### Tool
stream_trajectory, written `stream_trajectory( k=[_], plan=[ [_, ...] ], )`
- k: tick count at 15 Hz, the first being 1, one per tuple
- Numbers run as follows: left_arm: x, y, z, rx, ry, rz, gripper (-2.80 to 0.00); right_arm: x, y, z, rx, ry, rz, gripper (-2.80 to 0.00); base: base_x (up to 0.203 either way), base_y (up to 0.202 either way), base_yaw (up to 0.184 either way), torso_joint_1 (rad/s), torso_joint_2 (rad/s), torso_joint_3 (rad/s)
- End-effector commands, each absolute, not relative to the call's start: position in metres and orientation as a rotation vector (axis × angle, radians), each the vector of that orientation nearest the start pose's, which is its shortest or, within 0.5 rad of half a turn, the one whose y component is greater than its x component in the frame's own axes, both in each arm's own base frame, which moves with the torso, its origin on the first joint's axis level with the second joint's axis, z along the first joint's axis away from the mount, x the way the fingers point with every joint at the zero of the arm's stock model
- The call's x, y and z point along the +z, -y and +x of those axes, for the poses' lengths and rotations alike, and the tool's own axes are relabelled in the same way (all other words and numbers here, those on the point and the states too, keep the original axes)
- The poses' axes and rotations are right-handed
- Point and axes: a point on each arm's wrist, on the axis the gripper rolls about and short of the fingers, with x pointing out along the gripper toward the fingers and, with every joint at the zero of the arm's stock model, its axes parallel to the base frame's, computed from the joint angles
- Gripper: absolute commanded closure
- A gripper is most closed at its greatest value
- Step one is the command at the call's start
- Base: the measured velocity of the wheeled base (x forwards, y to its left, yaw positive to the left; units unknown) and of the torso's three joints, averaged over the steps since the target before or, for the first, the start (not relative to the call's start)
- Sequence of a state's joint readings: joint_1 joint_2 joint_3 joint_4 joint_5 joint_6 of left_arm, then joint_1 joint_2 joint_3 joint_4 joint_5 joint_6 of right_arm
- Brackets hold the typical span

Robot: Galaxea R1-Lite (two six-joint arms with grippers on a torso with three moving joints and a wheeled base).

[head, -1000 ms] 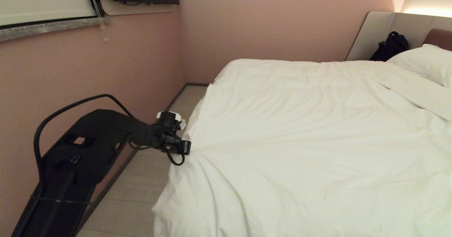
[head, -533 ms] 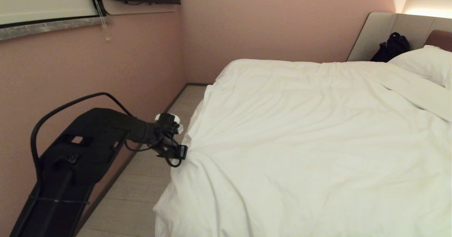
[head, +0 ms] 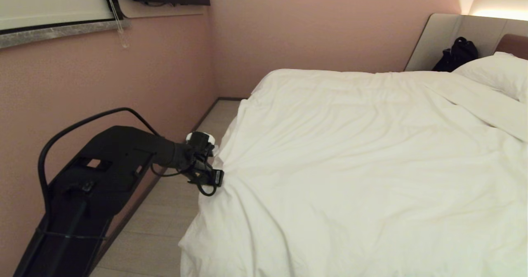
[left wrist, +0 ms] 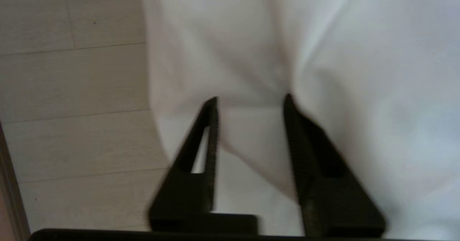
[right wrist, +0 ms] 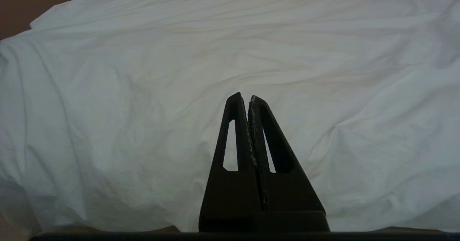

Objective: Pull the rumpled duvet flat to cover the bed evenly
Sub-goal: Flatten the corners of the folded blanket

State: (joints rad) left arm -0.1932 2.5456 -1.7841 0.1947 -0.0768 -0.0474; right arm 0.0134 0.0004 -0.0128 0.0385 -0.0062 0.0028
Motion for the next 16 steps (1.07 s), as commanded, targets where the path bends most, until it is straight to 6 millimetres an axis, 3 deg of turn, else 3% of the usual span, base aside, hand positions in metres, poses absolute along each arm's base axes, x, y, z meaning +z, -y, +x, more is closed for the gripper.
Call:
stream_trajectory(
  k=[1, 5, 8, 11, 14, 15, 16],
  plan=[
    [0.03, 0.095, 0.474, -0.227, -0.945, 0.007, -2.8, 0.075, 0.0, -0.024, 0.008, -0.026, 0.003, 0.0, 0.0, 0.0, 0.0, 0.0, 0.0, 0.0],
    [0.081, 0.087, 0.466, -0.17, -0.868, -0.093, -2.8, 0.075, 0.0, -0.024, 0.007, -0.026, 0.003, 0.0, 0.0, 0.0, 0.0, 0.0, 0.0, 0.0],
    [0.134, 0.063, 0.448, -0.097, -0.819, -0.188, -2.8, 0.075, 0.0, -0.024, 0.008, -0.026, 0.003, 0.0, 0.0, 0.0, 0.0, 0.0, 0.0, 0.0],
    [0.185, 0.027, 0.413, -0.02, -0.777, -0.261, -2.8, 0.075, 0.0, -0.024, 0.007, -0.025, 0.003, 0.0, 0.0, 0.0, 0.0, 0.0, 0.0, 0.0],
    [0.227, -0.006, 0.355, 0.045, -0.718, -0.303, -2.8, 0.075, 0.0, -0.024, 0.008, -0.026, 0.003, 0.0, 0.0, 0.0, 0.0, 0.0, 0.0, 0.0],
    [0.233, -0.012, 0.334, 0.059, -0.71, -0.31, 0.0, 0.075, 0.0, -0.024, 0.008, -0.026, 0.003, 0.0, 0.0, 0.0, 0.0, 0.0, 0.0, 0.0],
    [0.238, -0.016, 0.31, 0.068, -0.696, -0.318, 0.0, 0.075, 0.0, -0.024, 0.008, -0.026, 0.003, 0.0, 0.0, 0.0, 0.0, 0.0, 0.0, 0.0]
  ],
)
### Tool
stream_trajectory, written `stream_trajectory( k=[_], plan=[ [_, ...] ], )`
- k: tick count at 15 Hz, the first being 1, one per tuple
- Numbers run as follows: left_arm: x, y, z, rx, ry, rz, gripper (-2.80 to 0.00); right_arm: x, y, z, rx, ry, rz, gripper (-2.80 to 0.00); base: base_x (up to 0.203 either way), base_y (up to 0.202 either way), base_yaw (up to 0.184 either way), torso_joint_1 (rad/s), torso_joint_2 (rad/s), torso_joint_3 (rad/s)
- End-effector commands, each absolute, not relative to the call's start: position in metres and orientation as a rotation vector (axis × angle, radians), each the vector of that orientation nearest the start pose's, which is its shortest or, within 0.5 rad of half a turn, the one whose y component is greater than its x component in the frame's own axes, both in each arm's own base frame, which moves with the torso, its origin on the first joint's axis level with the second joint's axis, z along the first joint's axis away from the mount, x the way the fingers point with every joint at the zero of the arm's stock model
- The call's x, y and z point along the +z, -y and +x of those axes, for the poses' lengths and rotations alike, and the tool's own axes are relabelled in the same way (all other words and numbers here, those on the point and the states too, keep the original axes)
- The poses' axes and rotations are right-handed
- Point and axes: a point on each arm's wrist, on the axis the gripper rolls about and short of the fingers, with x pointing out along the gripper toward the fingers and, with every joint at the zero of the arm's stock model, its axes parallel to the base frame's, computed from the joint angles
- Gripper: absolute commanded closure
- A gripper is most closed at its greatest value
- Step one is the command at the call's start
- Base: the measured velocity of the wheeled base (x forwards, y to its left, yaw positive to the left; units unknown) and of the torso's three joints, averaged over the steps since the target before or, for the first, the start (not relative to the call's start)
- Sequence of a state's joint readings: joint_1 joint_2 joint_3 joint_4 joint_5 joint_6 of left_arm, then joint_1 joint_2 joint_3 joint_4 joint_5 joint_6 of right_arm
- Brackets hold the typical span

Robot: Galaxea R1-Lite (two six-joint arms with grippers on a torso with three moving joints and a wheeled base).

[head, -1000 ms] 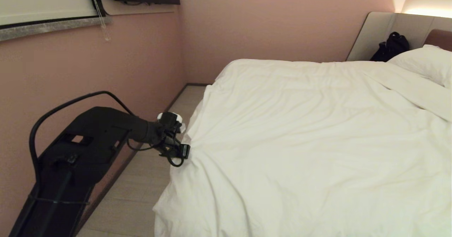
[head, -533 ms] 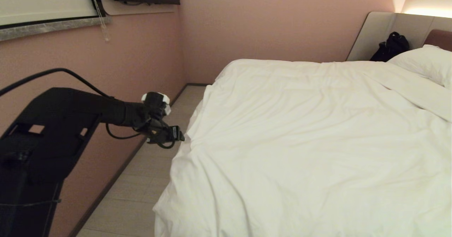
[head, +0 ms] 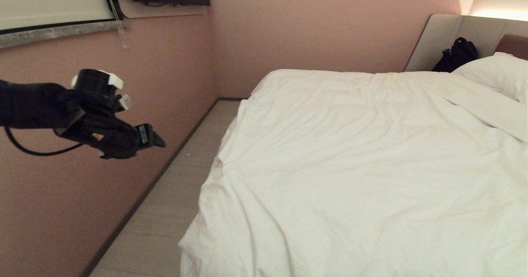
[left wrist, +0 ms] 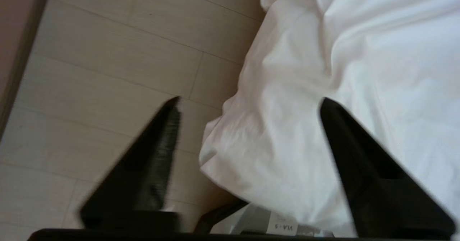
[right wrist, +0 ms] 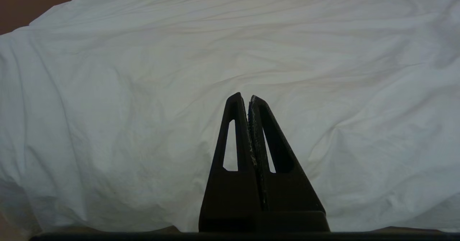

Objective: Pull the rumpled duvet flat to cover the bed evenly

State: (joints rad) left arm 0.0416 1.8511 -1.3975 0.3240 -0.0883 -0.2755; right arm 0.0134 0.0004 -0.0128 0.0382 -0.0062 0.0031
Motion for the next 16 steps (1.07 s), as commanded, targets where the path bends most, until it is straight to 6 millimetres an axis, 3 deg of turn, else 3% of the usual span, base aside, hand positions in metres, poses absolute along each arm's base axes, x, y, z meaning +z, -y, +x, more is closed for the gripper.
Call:
stream_trajectory(
  k=[1, 6, 13, 16],
  plan=[
    [0.242, -0.018, 0.291, 0.072, -0.673, -0.321, 0.0, 0.075, 0.0, -0.024, 0.008, -0.026, 0.003, 0.0, 0.0, 0.0, 0.0, 0.0, 0.0, 0.0],
    [0.253, -0.022, 0.193, 0.09, -0.499, -0.307, 0.0, 0.075, 0.0, -0.024, 0.008, -0.026, 0.003, 0.0, 0.0, 0.0, 0.0, 0.0, 0.0, 0.0],
    [0.261, -0.008, 0.098, 0.016, -0.294, -0.283, 0.0, 0.075, 0.0, -0.024, 0.008, -0.026, 0.003, 0.0, 0.0, 0.0, 0.0, 0.0, 0.0, 0.0],
    [0.248, -0.004, 0.06, -0.002, -0.227, -0.237, 0.0, 0.075, 0.0, -0.024, 0.006, -0.025, 0.003, 0.0, 0.0, 0.0, 0.0, 0.0, 0.0, 0.0]
  ],
)
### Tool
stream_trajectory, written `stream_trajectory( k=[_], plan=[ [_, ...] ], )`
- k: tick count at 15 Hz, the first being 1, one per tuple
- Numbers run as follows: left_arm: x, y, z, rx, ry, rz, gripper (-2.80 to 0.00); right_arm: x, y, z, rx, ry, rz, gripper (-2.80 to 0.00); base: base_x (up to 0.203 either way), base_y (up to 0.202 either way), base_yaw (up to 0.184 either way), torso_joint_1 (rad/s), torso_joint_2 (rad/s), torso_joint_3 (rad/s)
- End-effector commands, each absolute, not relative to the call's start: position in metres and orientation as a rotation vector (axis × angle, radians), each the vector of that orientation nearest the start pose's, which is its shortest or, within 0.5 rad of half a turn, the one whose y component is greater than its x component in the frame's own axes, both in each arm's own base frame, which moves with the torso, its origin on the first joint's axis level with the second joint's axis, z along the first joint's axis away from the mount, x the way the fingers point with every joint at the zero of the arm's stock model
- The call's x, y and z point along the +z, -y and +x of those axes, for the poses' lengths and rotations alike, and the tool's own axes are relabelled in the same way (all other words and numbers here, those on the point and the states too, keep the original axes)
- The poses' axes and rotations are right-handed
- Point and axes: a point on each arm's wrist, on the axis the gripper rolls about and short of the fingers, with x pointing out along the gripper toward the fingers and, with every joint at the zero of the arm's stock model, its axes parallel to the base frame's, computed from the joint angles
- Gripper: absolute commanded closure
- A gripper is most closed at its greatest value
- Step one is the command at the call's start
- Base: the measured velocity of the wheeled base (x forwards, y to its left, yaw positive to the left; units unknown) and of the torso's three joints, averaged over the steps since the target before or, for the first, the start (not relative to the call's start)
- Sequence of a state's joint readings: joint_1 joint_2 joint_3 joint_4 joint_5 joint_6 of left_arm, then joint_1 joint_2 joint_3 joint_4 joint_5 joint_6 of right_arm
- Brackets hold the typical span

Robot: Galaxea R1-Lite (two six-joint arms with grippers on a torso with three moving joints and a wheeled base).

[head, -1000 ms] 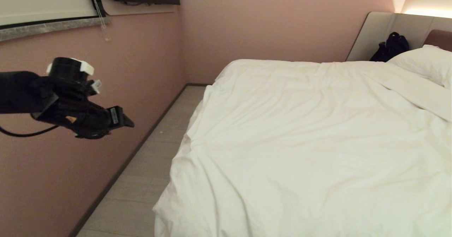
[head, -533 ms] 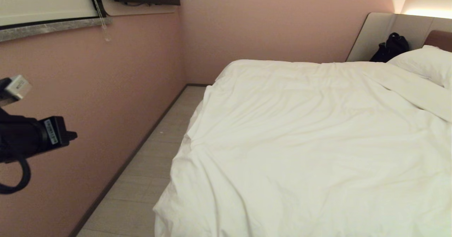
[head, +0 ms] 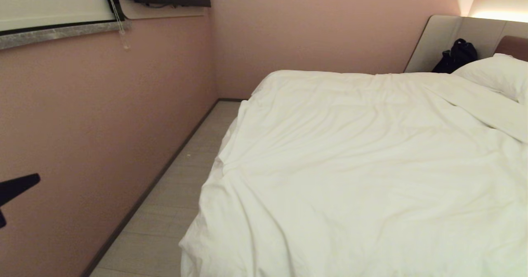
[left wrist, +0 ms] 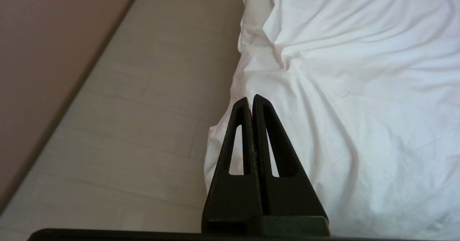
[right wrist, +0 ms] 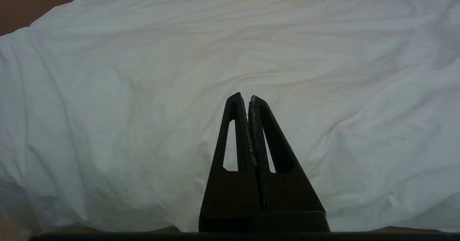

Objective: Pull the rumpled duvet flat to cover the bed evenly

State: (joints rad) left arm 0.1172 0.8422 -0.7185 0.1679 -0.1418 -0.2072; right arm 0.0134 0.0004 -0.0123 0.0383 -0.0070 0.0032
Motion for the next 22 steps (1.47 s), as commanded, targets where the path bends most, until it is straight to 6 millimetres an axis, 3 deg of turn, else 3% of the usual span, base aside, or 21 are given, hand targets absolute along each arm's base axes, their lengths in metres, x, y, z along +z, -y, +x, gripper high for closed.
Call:
stream_trajectory(
  k=[1, 8, 16, 19, 22],
  plan=[
    [0.244, -0.003, 0.049, -0.006, -0.202, -0.224, 0.0, 0.075, 0.001, -0.024, 0.006, -0.026, 0.003, 0.0, 0.0, 0.0, 0.0, 0.0, 0.0, 0.0],
    [0.222, 0.003, -0.005, -0.1, -0.052, -0.127, 0.0, 0.075, 0.0, -0.024, 0.008, -0.026, 0.003, 0.0, 0.0, 0.0, 0.0, 0.0, 0.0, 0.0],
    [0.21, 0.0, -0.038, -0.186, 0.092, -0.063, 0.0, 0.075, 0.0, -0.024, 0.008, -0.026, 0.003, 0.0, 0.0, 0.0, 0.0, 0.0, 0.0, 0.0],
    [0.203, -0.001, -0.033, -0.183, 0.077, -0.065, 0.0, 0.075, 0.0, -0.024, 0.006, -0.026, 0.003, 0.0, 0.0, 0.0, 0.0, 0.0, 0.0, 0.0],
    [0.196, 0.001, -0.024, -0.183, 0.191, -0.044, 0.0, 0.075, 0.0, -0.024, 0.008, -0.026, 0.003, 0.0, 0.0, 0.0, 0.0, 0.0, 0.0, 0.0]
  ],
)
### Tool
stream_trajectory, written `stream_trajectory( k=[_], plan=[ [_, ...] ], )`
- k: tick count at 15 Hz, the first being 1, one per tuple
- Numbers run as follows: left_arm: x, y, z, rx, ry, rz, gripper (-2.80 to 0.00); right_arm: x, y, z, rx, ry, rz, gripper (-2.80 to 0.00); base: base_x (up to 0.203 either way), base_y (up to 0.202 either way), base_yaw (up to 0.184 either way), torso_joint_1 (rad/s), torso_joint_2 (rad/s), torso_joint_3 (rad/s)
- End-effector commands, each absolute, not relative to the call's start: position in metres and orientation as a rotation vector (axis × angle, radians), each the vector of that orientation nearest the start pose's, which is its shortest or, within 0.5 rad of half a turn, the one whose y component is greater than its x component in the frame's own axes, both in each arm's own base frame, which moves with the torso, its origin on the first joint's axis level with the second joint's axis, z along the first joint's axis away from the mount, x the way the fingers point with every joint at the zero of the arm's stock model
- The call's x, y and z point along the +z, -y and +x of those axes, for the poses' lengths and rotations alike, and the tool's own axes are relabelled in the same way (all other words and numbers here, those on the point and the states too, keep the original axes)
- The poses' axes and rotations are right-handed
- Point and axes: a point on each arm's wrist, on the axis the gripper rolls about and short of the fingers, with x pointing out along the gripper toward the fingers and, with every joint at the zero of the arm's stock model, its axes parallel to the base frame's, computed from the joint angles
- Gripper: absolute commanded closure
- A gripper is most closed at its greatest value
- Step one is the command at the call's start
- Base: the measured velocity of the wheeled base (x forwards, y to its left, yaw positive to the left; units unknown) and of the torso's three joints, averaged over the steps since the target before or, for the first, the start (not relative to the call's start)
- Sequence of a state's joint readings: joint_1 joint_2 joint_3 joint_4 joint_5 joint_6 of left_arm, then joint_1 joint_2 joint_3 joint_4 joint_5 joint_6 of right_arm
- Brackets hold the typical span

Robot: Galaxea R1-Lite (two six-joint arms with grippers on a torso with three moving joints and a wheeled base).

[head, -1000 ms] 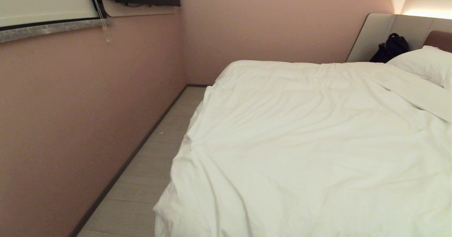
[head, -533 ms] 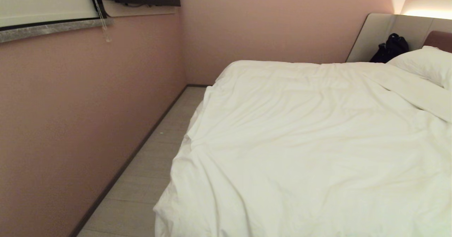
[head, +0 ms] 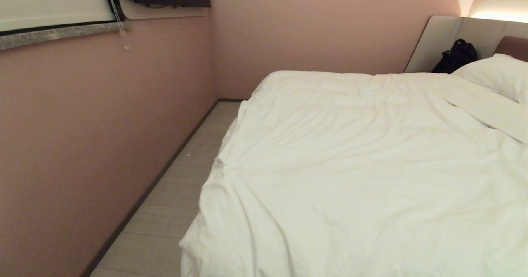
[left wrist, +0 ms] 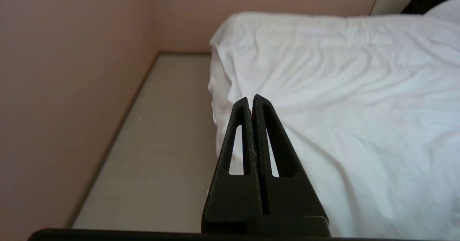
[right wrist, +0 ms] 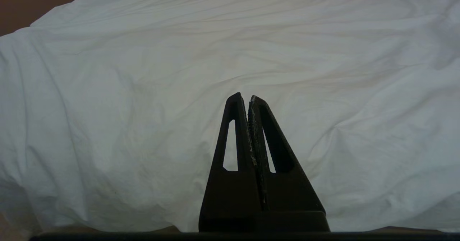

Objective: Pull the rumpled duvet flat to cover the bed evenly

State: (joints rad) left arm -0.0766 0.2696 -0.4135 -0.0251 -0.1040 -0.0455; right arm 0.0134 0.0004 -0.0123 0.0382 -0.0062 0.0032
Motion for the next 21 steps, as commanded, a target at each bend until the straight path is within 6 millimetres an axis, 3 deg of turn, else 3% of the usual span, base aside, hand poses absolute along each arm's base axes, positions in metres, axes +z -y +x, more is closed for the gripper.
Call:
stream_trajectory(
  k=[1, 4, 12, 21],
  plan=[
    [0.189, 0.001, -0.019, -0.178, 0.228, -0.01, 0.0, 0.075, 0.0, -0.024, 0.008, -0.026, 0.003, 0.0, 0.0, 0.0, 0.0, 0.0, 0.0, 0.0],
    [0.169, 0.002, -0.016, -0.165, 0.297, 0.104, 0.0, 0.075, 0.001, -0.024, 0.006, -0.026, 0.003, 0.0, 0.0, 0.0, 0.0, 0.0, 0.0, 0.0],
    [0.138, 0.004, -0.036, -0.154, 0.369, 0.118, 0.0, 0.075, 0.0, -0.024, 0.008, -0.026, 0.003, 0.0, 0.0, 0.0, 0.0, 0.0, 0.0, 0.0],
    [0.11, 0.004, -0.035, -0.197, 0.137, 0.028, 0.0, 0.075, 0.0, -0.024, 0.007, -0.026, 0.003, 0.0, 0.0, 0.0, 0.0, 0.0, 0.0, 0.0]
  ],
)
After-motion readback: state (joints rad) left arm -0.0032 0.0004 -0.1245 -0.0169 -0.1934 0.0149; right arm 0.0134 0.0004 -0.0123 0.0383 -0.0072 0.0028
